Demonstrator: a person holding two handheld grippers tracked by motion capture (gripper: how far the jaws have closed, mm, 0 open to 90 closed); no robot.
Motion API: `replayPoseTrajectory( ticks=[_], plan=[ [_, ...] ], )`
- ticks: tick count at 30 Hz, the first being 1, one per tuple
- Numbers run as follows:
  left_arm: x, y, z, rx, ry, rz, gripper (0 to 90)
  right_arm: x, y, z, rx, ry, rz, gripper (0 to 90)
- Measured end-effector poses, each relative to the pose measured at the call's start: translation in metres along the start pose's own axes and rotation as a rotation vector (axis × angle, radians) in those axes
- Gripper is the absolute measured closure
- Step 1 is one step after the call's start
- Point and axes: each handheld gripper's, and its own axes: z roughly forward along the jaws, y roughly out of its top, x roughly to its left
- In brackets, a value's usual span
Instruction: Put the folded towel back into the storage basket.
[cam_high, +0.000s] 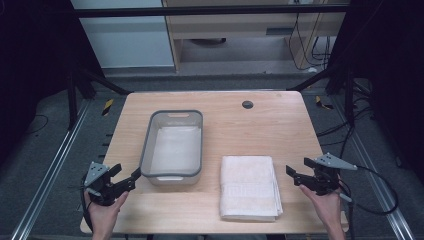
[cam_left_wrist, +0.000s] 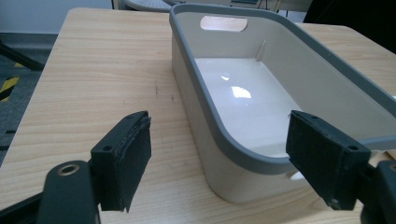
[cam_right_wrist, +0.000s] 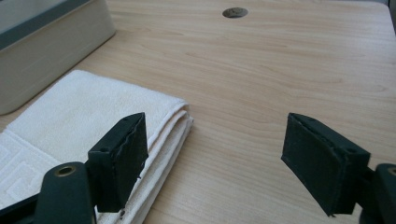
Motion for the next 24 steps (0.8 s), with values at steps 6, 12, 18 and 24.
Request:
replayPoseTrajectory(
  ticks=[6, 12, 18, 24],
  plan=[
    [-0.002, 0.004, 0.001, 0.001, -0.005, 0.007, 21.3, -0.001, 0.004, -0.002, -0.019, -0.013, -0.016, 21.9],
    [-0.002, 0.012, 0.000, -0.003, -0.004, 0.014, 21.2, -0.001, 0.009, -0.004, -0.028, 0.000, -0.013, 21.4],
    [-0.007, 0.016, 0.001, -0.006, -0.017, 0.023, 21.3, 0.002, 0.016, -0.002, -0.018, 0.017, -0.023, 21.1],
    [-0.019, 0.022, 0.004, -0.008, -0.041, 0.044, 21.2, 0.008, 0.028, 0.000, -0.021, 0.040, -0.037, 20.5]
  ],
)
